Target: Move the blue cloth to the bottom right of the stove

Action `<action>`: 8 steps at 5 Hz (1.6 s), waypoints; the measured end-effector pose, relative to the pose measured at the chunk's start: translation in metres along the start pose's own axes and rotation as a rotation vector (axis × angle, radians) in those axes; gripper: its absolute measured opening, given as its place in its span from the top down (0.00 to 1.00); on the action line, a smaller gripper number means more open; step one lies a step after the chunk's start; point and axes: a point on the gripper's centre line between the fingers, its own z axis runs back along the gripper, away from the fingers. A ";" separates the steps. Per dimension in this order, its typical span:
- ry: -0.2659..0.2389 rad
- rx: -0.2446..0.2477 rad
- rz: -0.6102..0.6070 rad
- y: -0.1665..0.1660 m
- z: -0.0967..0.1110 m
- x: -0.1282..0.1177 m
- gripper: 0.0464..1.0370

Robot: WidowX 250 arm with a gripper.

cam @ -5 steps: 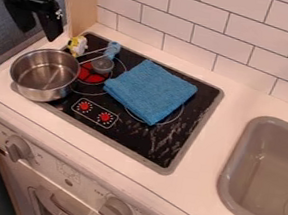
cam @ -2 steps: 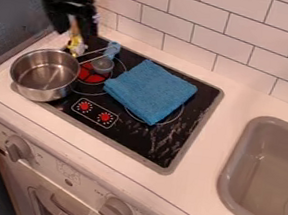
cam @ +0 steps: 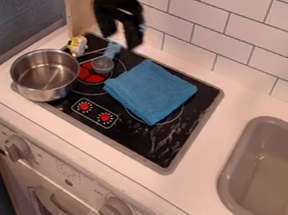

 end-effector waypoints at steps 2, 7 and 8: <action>0.051 -0.001 -0.127 -0.036 -0.031 0.032 0.04; 0.180 0.075 -0.164 -0.050 -0.077 0.013 0.04; 0.130 0.084 -0.139 -0.055 -0.075 0.003 0.04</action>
